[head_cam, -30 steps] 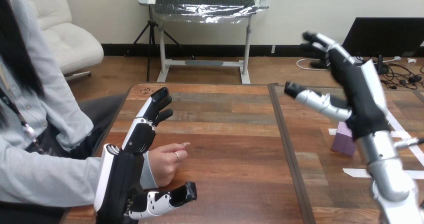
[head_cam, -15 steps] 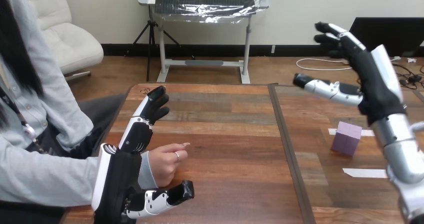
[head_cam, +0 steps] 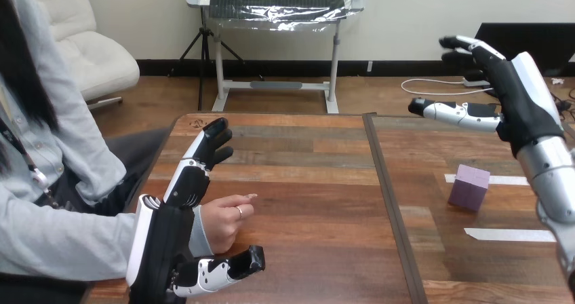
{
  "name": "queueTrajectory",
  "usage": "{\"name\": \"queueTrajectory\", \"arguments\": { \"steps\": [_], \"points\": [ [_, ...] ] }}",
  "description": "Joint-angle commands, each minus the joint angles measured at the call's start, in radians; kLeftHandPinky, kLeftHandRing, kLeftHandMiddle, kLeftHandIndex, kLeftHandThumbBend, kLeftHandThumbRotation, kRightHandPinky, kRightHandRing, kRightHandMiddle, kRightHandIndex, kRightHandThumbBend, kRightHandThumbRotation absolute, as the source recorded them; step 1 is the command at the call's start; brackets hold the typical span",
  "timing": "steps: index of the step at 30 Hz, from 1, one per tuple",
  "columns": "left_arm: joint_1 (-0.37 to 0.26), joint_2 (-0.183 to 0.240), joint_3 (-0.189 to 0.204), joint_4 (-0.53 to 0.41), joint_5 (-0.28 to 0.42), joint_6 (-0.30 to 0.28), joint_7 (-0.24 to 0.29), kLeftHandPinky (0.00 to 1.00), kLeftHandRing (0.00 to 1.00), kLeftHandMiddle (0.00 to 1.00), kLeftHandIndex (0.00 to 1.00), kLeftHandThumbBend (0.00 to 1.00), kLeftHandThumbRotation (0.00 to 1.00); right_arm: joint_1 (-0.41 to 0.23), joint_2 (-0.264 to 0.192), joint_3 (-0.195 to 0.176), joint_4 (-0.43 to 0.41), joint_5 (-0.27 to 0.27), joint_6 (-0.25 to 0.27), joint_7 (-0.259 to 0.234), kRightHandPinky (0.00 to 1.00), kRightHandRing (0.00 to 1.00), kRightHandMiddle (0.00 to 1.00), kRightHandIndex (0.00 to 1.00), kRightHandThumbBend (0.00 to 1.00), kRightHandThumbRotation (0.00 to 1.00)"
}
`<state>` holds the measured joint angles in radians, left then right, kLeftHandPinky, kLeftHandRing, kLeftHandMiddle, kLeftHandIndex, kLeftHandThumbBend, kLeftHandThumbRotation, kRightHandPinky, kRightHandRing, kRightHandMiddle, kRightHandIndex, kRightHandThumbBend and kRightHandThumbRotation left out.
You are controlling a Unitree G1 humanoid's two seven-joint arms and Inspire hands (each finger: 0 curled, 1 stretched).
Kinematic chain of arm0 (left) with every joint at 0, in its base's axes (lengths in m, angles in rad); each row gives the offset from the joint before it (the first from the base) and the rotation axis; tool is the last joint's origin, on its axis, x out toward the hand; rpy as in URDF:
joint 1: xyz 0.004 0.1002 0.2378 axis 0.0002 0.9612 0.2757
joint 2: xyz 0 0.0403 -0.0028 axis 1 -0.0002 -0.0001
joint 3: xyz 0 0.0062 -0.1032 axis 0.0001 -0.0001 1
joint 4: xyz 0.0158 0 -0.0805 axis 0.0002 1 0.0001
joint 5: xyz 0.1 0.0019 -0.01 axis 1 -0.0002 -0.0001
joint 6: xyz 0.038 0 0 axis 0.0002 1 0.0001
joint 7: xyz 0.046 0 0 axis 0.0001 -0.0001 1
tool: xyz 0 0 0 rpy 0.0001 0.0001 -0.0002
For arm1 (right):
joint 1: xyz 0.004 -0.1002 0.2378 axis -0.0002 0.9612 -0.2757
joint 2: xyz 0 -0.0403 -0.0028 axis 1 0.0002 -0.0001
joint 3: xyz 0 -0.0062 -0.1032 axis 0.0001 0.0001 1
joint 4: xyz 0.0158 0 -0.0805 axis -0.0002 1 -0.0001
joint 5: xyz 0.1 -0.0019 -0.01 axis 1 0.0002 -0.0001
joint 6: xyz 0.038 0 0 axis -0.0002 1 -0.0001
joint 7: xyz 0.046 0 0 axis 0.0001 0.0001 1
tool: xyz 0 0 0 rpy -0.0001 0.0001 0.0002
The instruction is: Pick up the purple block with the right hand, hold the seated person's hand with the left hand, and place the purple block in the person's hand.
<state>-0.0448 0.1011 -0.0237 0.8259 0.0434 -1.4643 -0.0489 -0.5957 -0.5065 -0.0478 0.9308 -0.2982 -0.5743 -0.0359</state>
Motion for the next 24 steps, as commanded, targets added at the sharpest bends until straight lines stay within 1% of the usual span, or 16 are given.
{"name": "queueTrajectory", "arguments": {
  "steps": [1,4,5,6,8,11,12,13,17,19,21,23,24],
  "points": [
    [-0.056,-0.007,0.007,-0.023,-0.013,0.0,-0.001,0.84,0.9,0.93,0.9,1.0,0.62,-0.146,-0.043,0.033,0.073,-0.034,0.034,-0.006,0.76,0.8,0.79,0.82,1.0,0.41],
    [-0.054,-0.01,0.012,-0.027,-0.01,-0.001,0.001,0.84,0.9,0.92,0.9,1.0,0.62,-0.177,-0.055,0.05,0.12,-0.053,0.046,-0.008,0.73,0.77,0.79,0.82,1.0,0.4],
    [-0.055,-0.011,0.015,-0.028,-0.007,-0.005,0.002,0.83,0.9,0.92,0.9,1.0,0.62,-0.194,-0.062,0.059,0.142,-0.063,0.066,0.001,0.72,0.76,0.79,0.81,1.0,0.4],
    [-0.055,-0.011,0.018,-0.028,-0.005,-0.009,0.003,0.83,0.89,0.92,0.9,1.0,0.62,-0.206,-0.066,0.064,0.157,-0.068,0.08,0.007,0.69,0.75,0.79,0.81,1.0,0.4],
    [-0.055,-0.011,0.019,-0.032,-0.003,-0.009,0.003,0.82,0.89,0.92,0.9,1.0,0.62,-0.228,-0.074,0.078,0.186,-0.082,0.104,0.018,0.67,0.74,0.79,0.81,1.0,0.4],
    [-0.051,-0.01,0.017,-0.038,-0.006,-0.002,0.002,0.82,0.9,0.92,0.9,1.0,0.62,-0.253,-0.084,0.097,0.219,-0.103,0.129,0.027,0.61,0.7,0.78,0.81,1.0,0.43],
    [-0.051,-0.01,0.016,-0.039,-0.008,-0.001,0.001,0.83,0.9,0.92,0.9,1.0,0.62,-0.26,-0.087,0.102,0.228,-0.109,0.136,0.029,0.58,0.67,0.77,0.81,1.0,0.43],
    [-0.05,-0.01,0.016,-0.04,-0.008,0.0,0.001,0.83,0.9,0.92,0.9,1.0,0.62,-0.265,-0.089,0.107,0.235,-0.114,0.141,0.03,0.52,0.63,0.76,0.81,1.0,0.44],
    [-0.045,-0.01,0.016,-0.045,-0.01,0.0,0.002,0.84,0.91,0.92,0.89,1.0,0.62,-0.296,-0.101,0.134,0.276,-0.142,0.177,0.046,0.46,0.58,0.75,0.81,1.0,0.43],
    [-0.043,-0.011,0.016,-0.047,-0.01,0.002,0.002,0.85,0.91,0.92,0.89,1.0,0.62,-0.306,-0.104,0.143,0.291,-0.151,0.185,0.051,0.48,0.61,0.75,0.81,1.0,0.42],
    [-0.045,-0.01,0.019,-0.044,-0.008,-0.004,0.002,0.85,0.91,0.92,0.89,1.0,0.62,-0.321,-0.106,0.15,0.308,-0.156,0.21,0.067,0.51,0.64,0.75,0.81,1.0,0.41],
    [-0.047,-0.008,0.018,-0.041,-0.009,-0.009,0.002,0.85,0.91,0.92,0.89,1.0,0.62,-0.33,-0.108,0.155,0.321,-0.158,0.223,0.079,0.52,0.65,0.76,0.81,1.0,0.41],
    [-0.048,-0.007,0.017,-0.04,-0.011,-0.011,0.001,0.85,0.91,0.92,0.89,1.0,0.62,-0.333,-0.109,0.158,0.327,-0.159,0.224,0.084,0.56,0.68,0.76,0.81,1.0,0.39]
  ]
}}
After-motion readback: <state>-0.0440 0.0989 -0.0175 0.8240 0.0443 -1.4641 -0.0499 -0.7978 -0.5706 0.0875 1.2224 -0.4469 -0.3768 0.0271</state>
